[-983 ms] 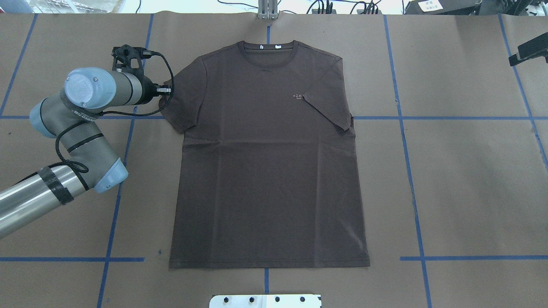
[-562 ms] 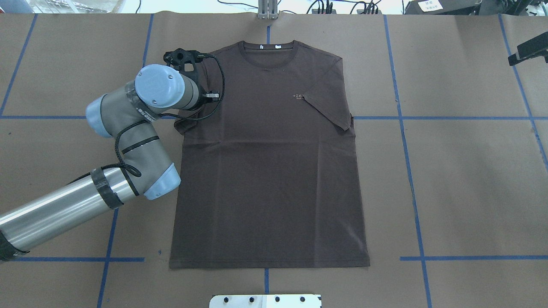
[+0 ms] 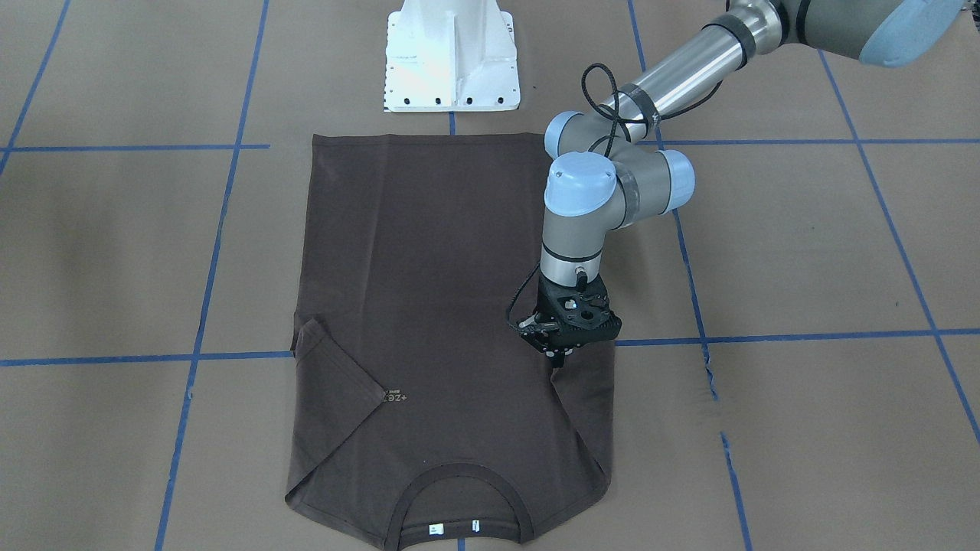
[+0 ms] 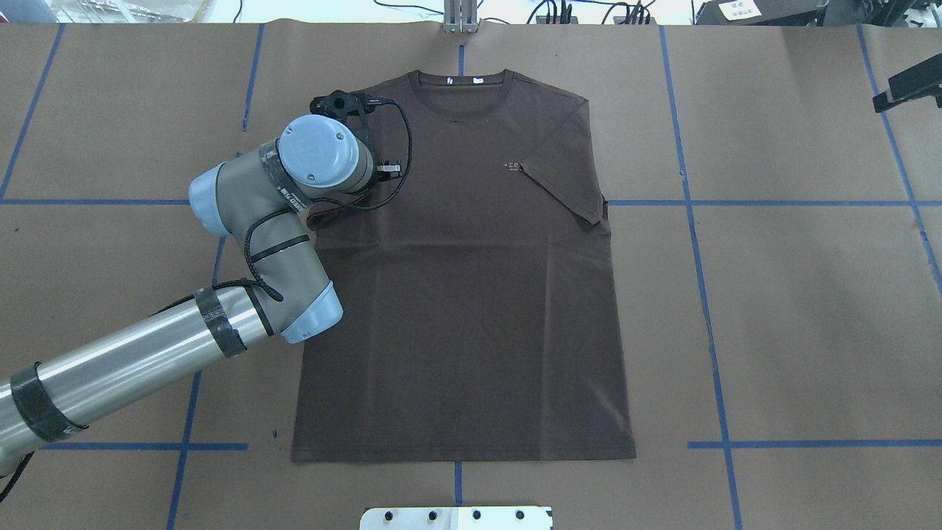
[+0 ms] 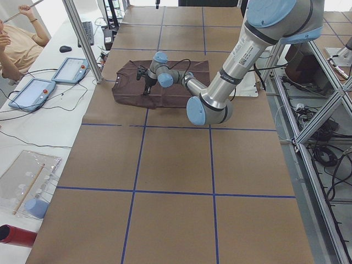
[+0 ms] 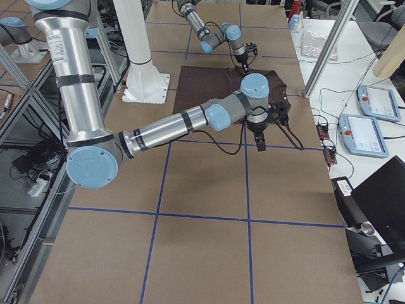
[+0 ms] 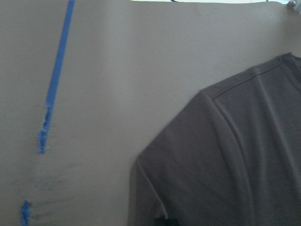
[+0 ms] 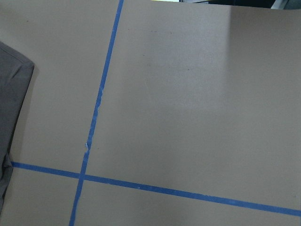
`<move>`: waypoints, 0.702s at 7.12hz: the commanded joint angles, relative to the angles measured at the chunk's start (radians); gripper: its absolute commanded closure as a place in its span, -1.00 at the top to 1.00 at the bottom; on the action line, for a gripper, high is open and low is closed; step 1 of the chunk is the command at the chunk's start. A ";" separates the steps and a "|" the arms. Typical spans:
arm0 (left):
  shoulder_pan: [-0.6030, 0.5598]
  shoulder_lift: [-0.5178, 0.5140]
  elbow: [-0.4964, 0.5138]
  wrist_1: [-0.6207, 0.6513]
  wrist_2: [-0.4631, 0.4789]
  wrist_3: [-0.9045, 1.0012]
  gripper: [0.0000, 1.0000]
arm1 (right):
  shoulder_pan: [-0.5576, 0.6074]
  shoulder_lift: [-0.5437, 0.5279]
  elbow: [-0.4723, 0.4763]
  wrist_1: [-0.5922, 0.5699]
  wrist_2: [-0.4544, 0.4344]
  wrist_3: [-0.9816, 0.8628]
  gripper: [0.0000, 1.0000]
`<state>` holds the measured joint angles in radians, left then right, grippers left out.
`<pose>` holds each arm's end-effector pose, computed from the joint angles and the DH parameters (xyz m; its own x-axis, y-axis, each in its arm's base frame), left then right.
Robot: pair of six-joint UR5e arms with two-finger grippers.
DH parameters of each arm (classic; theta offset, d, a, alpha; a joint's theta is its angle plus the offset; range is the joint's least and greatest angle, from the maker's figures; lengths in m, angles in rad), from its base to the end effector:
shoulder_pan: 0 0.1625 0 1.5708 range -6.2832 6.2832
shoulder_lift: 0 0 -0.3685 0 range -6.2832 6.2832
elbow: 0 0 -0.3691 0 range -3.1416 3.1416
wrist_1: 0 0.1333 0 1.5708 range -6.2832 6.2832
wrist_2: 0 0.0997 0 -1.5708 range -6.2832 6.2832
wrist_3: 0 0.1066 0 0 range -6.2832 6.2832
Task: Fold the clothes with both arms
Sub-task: 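Grasp the sleeve nearest the left gripper and fold it inward onto the shirt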
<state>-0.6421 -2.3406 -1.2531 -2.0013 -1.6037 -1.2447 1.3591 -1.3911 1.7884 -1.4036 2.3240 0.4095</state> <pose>0.5102 -0.5436 0.2565 0.6671 -0.0990 -0.7384 0.3848 0.8945 0.2276 -0.0528 -0.5329 0.3946 0.6544 -0.1399 0.7431 -0.0905 0.9612 0.2607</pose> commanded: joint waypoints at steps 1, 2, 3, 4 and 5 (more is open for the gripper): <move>-0.008 -0.016 0.014 0.003 0.001 -0.002 -1.00 | 0.000 0.001 -0.001 0.002 0.000 0.000 1.00; -0.016 -0.019 0.021 0.001 -0.001 -0.002 -1.00 | 0.000 0.001 0.000 0.000 0.000 0.000 1.00; -0.024 -0.016 0.020 -0.004 -0.005 0.014 -0.36 | 0.000 0.001 0.002 0.000 0.000 0.003 1.00; -0.027 -0.009 0.002 -0.013 -0.016 0.109 0.99 | -0.003 0.004 0.002 0.000 0.002 0.006 1.00; -0.028 0.004 -0.059 0.001 -0.063 0.158 1.00 | -0.011 0.007 0.008 0.002 0.006 0.056 1.00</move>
<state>-0.6671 -2.3489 -1.2607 -2.0076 -1.6272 -1.1544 1.3552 -1.3869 1.7915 -1.4033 2.3260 0.4260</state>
